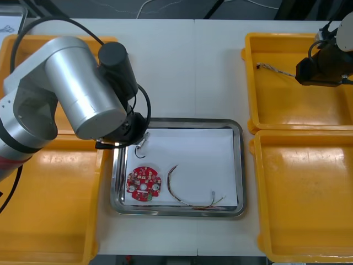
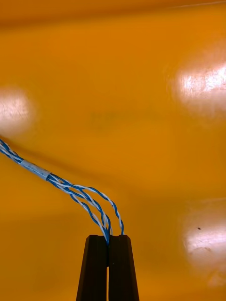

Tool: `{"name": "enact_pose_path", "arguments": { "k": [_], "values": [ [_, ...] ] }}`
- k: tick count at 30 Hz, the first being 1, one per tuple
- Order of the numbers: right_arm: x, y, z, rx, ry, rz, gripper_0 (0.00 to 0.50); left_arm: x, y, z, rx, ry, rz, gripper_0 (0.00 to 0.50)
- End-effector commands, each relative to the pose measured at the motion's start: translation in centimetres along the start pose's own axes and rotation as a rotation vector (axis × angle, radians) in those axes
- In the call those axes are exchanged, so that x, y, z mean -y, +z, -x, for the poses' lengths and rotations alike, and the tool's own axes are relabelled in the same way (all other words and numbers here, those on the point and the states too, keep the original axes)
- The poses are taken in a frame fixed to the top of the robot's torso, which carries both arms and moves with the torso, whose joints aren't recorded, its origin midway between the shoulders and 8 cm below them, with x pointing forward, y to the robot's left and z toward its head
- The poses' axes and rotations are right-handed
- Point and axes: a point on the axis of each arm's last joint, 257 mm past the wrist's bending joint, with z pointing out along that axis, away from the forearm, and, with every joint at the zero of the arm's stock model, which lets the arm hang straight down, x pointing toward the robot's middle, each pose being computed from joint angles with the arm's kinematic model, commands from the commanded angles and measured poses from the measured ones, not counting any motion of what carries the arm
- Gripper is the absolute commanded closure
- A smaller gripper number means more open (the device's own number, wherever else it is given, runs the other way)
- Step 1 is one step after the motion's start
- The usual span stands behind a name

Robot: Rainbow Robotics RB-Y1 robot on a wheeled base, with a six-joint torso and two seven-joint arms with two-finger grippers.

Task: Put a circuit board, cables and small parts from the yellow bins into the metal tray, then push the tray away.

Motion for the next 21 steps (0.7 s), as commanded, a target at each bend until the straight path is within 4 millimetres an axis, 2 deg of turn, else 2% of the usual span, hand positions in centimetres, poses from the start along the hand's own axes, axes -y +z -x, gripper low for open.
{"name": "enact_pose_path", "arguments": {
  "k": [1,4,10,21],
  "values": [
    [2.6,-2.7,1.4,0.018,-0.006,-0.014,0.500,-0.3,-4.3,3.1,0.070,0.056,-0.039,0.000],
    [3.2,-3.3,0.4,-0.027,-0.013,-0.017,0.500,-1.2,-6.1,4.4,0.093,0.035,-0.078,0.000],
    [3.7,-4.2,-1.2,-0.091,-0.010,0.000,0.500,-3.5,-8.2,6.6,0.140,-0.018,-0.097,0.000],
    [5.2,-5.4,-4.8,-0.124,-0.037,0.012,0.500,-11.2,-8.5,10.9,0.205,-0.053,0.039,0.000]
  ]
}}
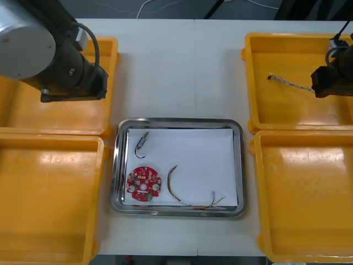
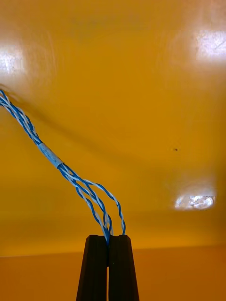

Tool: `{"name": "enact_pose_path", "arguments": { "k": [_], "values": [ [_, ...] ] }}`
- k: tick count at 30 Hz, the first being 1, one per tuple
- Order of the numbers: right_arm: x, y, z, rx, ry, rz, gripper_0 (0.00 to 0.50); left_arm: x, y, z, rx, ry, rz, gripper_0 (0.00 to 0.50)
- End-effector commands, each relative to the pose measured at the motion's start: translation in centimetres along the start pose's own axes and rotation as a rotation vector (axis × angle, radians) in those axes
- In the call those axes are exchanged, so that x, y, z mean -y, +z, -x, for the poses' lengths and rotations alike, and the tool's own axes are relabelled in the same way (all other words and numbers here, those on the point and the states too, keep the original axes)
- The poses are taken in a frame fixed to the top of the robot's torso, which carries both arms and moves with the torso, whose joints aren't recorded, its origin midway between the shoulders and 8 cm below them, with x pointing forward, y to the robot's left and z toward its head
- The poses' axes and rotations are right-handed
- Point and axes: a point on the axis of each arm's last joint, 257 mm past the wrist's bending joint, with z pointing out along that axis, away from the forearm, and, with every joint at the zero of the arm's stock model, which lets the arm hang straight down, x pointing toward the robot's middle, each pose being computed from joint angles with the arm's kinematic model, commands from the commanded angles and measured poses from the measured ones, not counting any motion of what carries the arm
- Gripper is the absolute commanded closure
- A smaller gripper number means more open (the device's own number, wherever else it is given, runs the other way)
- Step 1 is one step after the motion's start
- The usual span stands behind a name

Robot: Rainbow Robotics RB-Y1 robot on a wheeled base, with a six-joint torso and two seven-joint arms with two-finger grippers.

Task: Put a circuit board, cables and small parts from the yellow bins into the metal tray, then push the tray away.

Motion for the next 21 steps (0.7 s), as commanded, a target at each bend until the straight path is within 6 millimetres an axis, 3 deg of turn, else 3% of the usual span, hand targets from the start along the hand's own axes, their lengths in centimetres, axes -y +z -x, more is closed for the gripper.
{"name": "enact_pose_path", "arguments": {
  "k": [1,9,12,14,15,16,17,21],
  "values": [
    [3.2,-2.2,-0.7,0.028,-0.001,-0.024,0.500,-4.2,-1.8,4.4,0.084,0.049,0.084,0.000],
    [3.9,-2.6,-2.1,0.024,-0.007,-0.020,0.493,-9.4,0.2,5.1,0.033,-0.085,0.186,0.000],
    [3.9,-2.6,-2.1,0.028,-0.010,-0.019,0.402,-11.4,1.1,5.7,0.024,-0.153,0.204,0.000],
    [3.8,-2.6,-2.1,0.028,-0.011,-0.018,0.224,-12.6,1.7,6.2,0.030,-0.203,0.208,0.000],
    [3.9,-2.5,-2.2,0.027,-0.013,-0.018,0.168,-12.8,1.8,6.3,0.031,-0.216,0.210,0.000],
    [3.8,-2.6,-2.1,0.028,-0.016,-0.018,0.060,-13.3,1.9,6.6,0.035,-0.238,0.212,0.000],
    [3.9,-2.6,-2.1,0.029,-0.018,-0.017,0.004,-13.7,2.1,6.6,0.034,-0.267,0.213,0.000],
    [3.8,-2.9,-1.8,0.038,-0.042,-0.019,0.000,-14.1,2.1,7.2,0.055,-0.365,0.200,0.000]
  ]
}}
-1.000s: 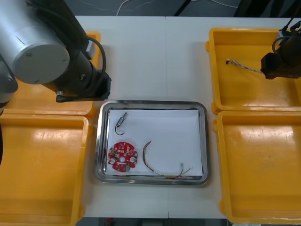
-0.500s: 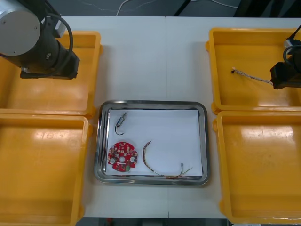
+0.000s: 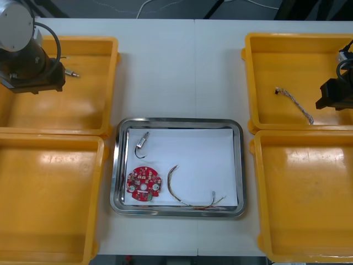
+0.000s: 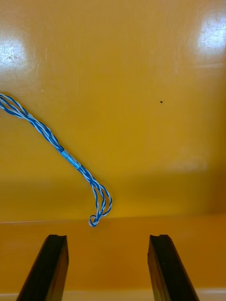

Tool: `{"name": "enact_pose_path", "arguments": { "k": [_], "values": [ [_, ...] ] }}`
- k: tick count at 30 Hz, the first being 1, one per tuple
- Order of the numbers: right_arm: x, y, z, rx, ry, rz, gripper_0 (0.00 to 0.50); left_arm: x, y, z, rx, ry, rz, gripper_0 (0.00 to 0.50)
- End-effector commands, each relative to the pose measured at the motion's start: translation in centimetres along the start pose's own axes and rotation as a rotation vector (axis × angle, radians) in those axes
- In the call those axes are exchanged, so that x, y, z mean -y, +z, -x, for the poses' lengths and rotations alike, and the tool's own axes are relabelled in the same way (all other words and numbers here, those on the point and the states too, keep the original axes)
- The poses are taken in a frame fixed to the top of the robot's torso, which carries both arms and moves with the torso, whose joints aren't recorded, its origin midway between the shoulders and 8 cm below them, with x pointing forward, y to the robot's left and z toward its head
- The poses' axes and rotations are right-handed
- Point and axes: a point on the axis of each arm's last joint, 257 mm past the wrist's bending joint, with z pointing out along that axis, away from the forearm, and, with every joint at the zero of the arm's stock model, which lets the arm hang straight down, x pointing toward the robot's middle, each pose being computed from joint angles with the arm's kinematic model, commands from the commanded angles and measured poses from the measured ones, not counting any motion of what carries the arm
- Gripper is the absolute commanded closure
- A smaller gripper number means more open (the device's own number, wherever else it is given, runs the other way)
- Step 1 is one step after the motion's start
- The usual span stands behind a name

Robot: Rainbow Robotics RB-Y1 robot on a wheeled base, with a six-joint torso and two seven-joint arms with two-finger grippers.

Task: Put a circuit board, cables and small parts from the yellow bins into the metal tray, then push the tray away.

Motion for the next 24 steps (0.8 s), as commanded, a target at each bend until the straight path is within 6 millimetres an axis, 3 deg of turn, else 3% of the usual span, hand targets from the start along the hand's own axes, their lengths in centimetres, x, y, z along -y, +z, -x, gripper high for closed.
{"name": "enact_pose_path", "arguments": {
  "k": [1,8,19,24],
  "values": [
    [2.2,-2.9,1.6,0.058,-0.075,-0.033,0.000,-1.4,-2.6,4.1,0.098,-0.233,-0.021,0.000],
    [1.4,-3.1,2.6,0.071,-0.296,-0.051,0.000,-1.3,-2.1,5.3,0.124,-0.416,-0.057,0.000],
    [-0.9,-1.1,3.0,0.044,-0.540,-0.016,0.000,-0.9,-1.8,6.2,0.132,-0.632,-0.084,0.000],
    [-2.0,0.1,2.8,0.031,-0.620,-0.028,0.000,-0.7,-1.7,7.8,0.108,-0.710,-0.119,0.000]
  ]
}}
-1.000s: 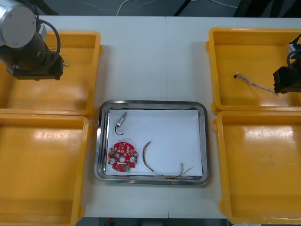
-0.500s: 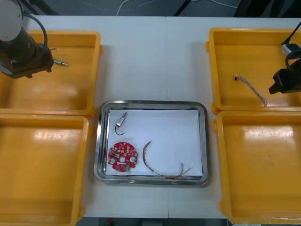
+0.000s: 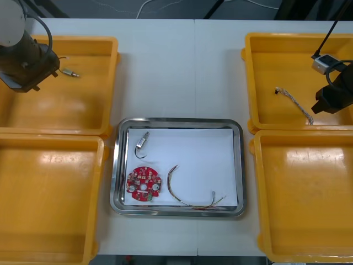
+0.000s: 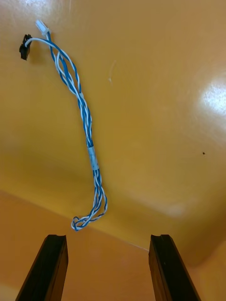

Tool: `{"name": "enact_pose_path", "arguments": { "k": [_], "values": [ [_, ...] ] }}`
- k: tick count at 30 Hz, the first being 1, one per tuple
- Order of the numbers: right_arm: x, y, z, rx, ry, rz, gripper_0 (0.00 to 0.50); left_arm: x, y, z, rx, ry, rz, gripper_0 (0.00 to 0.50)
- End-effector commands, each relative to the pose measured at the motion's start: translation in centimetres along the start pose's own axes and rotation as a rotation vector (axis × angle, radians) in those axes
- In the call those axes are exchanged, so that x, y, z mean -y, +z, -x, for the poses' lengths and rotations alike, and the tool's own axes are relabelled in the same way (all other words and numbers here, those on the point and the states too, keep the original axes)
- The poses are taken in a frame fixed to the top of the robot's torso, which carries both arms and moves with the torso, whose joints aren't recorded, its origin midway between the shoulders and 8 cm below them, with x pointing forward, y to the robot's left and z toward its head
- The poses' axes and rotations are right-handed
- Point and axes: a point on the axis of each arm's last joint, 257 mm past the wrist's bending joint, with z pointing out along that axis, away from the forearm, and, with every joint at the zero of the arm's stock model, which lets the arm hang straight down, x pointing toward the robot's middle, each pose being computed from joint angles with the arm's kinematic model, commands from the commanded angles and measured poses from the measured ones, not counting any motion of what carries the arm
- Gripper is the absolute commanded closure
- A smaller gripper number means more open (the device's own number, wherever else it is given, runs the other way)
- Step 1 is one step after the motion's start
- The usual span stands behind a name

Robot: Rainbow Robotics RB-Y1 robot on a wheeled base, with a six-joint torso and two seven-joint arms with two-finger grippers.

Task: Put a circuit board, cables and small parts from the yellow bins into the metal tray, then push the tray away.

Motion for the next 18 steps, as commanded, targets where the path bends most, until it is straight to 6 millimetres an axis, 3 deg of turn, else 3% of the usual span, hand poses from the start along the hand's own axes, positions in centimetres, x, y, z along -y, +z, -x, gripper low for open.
{"name": "enact_pose_path", "arguments": {
  "k": [1,9,18],
  "values": [
    [0.0,-0.9,2.6,0.034,-0.081,-0.038,0.000,3.3,-2.6,4.1,0.039,-0.120,-0.094,0.000],
    [-1.2,1.4,3.2,0.049,-0.083,-0.020,0.000,5.7,-1.7,6.7,0.072,-0.219,-0.152,0.000],
    [-2.0,3.6,3.8,0.071,-0.078,-0.012,0.000,6.9,0.7,7.2,0.072,-0.289,-0.180,0.000]
  ]
}}
